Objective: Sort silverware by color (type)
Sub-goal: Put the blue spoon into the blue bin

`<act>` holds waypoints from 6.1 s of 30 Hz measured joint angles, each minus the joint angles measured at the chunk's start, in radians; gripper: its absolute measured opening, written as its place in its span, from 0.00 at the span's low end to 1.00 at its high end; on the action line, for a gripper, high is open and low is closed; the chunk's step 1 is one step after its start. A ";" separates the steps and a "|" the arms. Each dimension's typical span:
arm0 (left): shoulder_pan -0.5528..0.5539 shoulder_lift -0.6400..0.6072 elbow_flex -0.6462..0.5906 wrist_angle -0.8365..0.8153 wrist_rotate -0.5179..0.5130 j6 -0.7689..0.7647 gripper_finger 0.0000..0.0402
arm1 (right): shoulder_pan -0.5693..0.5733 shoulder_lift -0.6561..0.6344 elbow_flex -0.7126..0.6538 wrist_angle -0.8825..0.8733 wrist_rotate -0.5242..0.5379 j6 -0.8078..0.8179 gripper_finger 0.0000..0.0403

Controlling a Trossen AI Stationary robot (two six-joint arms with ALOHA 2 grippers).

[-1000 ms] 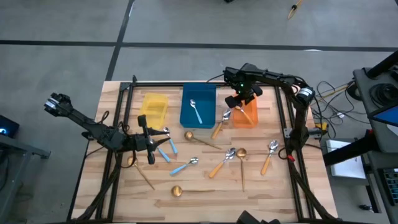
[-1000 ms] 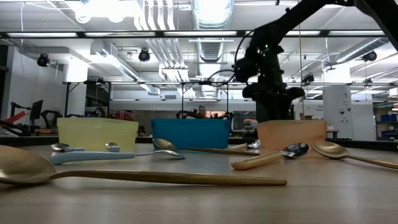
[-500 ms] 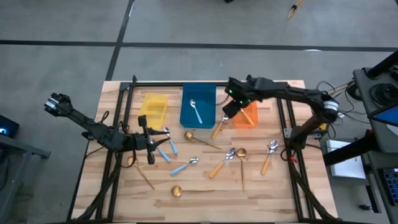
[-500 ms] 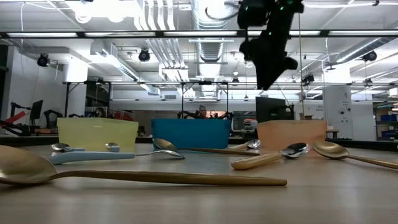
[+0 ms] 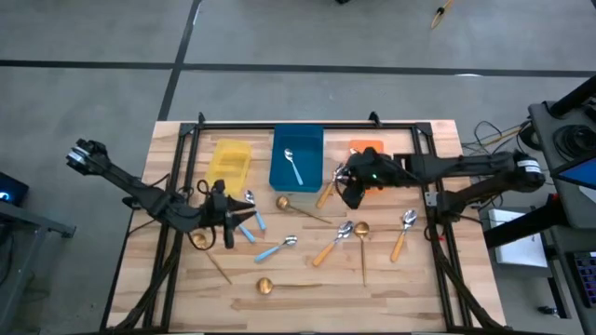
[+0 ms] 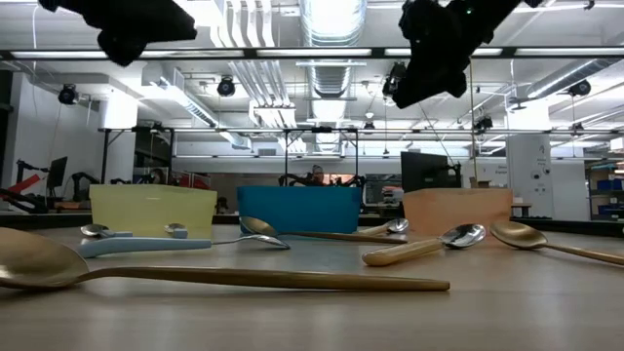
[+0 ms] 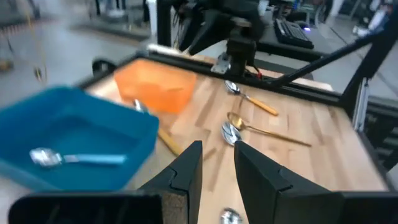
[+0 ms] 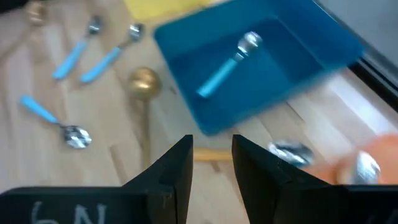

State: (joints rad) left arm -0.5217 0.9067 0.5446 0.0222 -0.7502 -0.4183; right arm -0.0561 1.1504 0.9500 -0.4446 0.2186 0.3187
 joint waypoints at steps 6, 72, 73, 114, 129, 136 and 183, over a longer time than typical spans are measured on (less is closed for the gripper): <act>0.002 0.060 0.000 -0.001 0.000 -0.239 0.19 | 0.073 -0.019 -0.113 0.185 0.002 -0.074 0.25; 0.305 0.739 0.395 -0.754 0.366 -1.194 0.00 | 0.101 -0.075 -0.182 0.346 0.019 -0.555 0.25; 0.307 0.740 0.396 -0.764 0.366 -1.199 0.00 | 0.101 -0.075 -0.182 0.346 0.019 -0.555 0.25; 0.329 0.742 0.377 -0.786 0.225 -1.266 0.31 | 0.101 -0.075 -0.185 0.349 0.019 -0.558 0.25; 0.328 0.742 0.377 -0.786 0.208 -1.266 0.35 | 0.101 -0.075 -0.185 0.349 0.018 -0.558 0.25; 0.326 0.795 0.377 -0.774 0.214 -1.271 0.35 | 0.101 -0.075 -0.185 0.349 0.018 -0.558 0.25; 0.312 0.938 0.441 -0.790 0.276 -1.304 0.09 | 0.095 -0.074 -0.186 0.349 0.018 -0.558 0.25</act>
State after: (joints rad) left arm -0.2094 1.8446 0.9859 -0.7675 -0.4744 -1.7220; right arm 0.0387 1.0760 0.7643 -0.0959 0.2367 -0.2394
